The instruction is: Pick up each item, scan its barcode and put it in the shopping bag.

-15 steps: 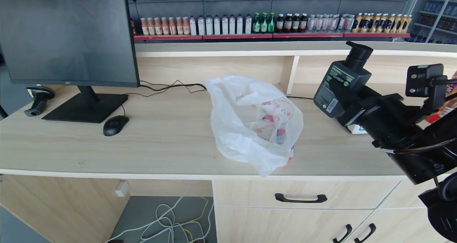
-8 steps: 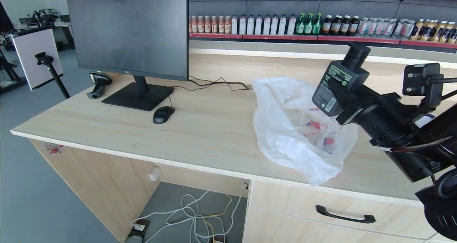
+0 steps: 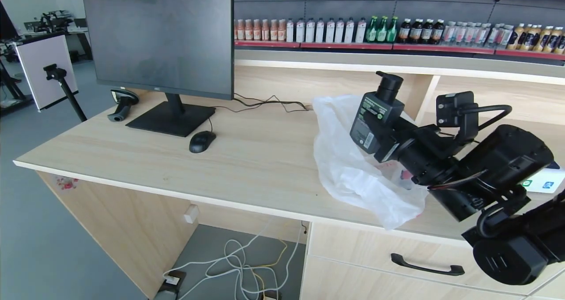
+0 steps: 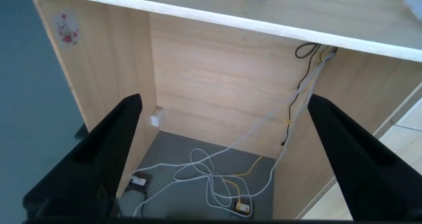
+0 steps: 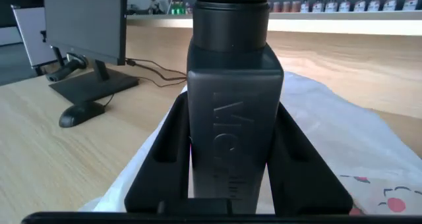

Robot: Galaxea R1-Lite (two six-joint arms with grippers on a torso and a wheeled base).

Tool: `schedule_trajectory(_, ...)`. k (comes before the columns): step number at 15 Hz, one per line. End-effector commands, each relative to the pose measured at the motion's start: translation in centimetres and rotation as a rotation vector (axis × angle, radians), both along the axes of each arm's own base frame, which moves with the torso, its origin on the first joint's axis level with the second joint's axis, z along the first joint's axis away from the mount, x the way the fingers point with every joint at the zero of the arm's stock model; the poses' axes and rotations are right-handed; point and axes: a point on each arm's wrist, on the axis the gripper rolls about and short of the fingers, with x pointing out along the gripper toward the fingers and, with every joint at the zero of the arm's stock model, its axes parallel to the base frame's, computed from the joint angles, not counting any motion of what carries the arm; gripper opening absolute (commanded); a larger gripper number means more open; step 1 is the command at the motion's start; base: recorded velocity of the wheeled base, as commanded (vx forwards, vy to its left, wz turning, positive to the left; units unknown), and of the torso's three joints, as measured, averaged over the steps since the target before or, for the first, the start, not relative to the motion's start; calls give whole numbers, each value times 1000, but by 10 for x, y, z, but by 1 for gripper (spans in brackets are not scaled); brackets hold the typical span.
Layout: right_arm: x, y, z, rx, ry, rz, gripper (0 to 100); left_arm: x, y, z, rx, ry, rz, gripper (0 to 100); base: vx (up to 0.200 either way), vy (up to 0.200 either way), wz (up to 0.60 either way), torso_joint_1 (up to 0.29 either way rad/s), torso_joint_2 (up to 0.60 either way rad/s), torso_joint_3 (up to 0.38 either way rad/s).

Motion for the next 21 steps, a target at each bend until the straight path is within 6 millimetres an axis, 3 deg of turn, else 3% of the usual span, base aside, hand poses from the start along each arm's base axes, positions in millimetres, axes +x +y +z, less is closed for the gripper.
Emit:
schedule_trajectory(1,15,16,-20,-20,43,25,0,0,0,0,-1,0,-1,100,0,0,0,0,0,0)
schedule_trajectory(7,34,39,-54,-18,126,29,0,0,0,0,-1,0,1,100,0,0,0,0,0,0)
schedule_trajectory(10,36,56,-58,11,131,38,0,0,0,0,-1,0,-1,100,0,0,0,0,0,0)
schedule_trajectory(21,35,61,-69,-6,158,51,0,0,0,0,-2,0,-1,100,0,0,0,0,0,0)
